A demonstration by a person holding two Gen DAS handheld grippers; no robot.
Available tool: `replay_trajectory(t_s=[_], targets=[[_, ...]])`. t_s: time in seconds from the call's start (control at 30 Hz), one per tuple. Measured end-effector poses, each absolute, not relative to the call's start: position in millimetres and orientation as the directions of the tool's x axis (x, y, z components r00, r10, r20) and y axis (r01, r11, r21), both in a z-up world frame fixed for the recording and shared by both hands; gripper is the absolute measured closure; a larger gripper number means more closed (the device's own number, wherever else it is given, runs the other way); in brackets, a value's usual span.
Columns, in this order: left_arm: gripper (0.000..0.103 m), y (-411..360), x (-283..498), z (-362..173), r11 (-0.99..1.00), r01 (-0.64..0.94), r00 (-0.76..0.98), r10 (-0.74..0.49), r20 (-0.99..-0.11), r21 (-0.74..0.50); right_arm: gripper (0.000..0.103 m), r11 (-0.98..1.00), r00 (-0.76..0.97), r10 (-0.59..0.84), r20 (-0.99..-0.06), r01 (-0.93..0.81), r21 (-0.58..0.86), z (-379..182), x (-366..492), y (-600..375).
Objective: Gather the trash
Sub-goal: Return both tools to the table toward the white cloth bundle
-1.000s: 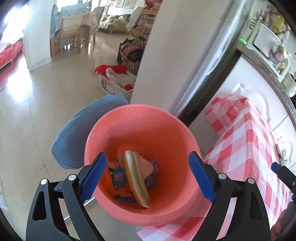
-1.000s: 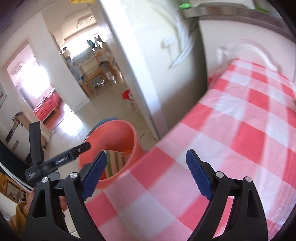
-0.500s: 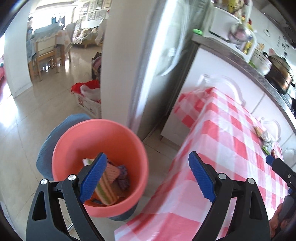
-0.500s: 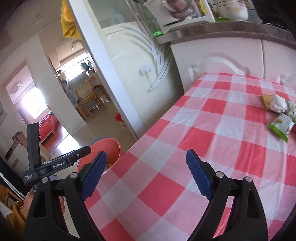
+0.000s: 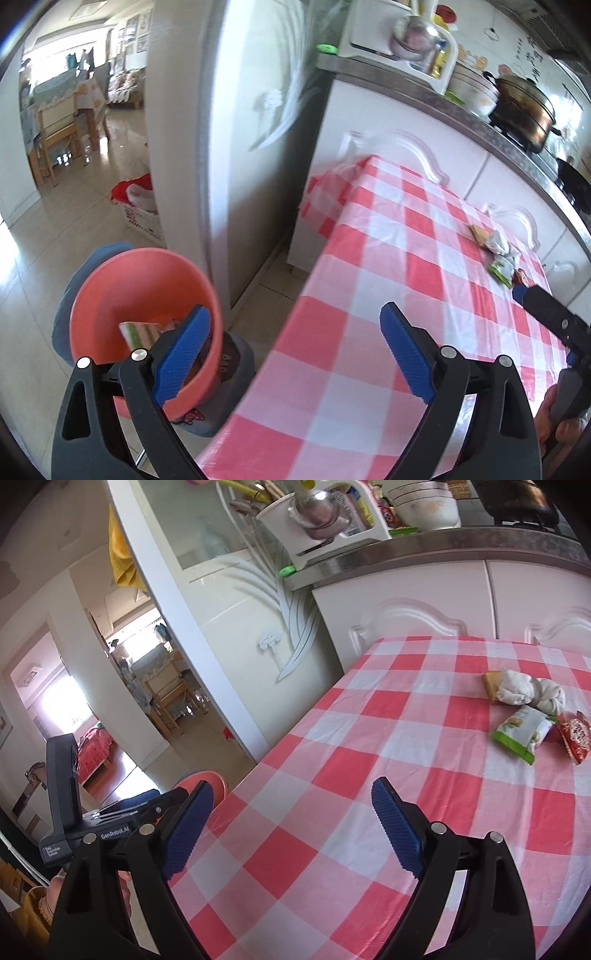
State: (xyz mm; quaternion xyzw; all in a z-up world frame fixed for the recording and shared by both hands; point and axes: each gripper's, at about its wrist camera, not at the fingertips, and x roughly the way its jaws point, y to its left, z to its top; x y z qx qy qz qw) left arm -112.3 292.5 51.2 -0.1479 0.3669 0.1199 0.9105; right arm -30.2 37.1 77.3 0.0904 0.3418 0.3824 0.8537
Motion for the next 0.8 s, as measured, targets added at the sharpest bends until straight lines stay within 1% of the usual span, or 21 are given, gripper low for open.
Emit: replay_trajectory(t_s=[0.53,0.8], targets=[[0.011,204.7,-77.5,55.4,0.974,-0.18,0.691,0.027,-0.722,-0.135,0.015,0.774,0.613,0.633,-0.474,-0.472,0.423,86.6,-2.9,-45.8],[0.011,164.6,-58.4,57.3,0.988,-0.106,0.686,-0.007,-0.728,-0.11,0.015,0.787,0.65,0.605,-0.459,-0.401,0.469,86.5,11.8,-85.0]])
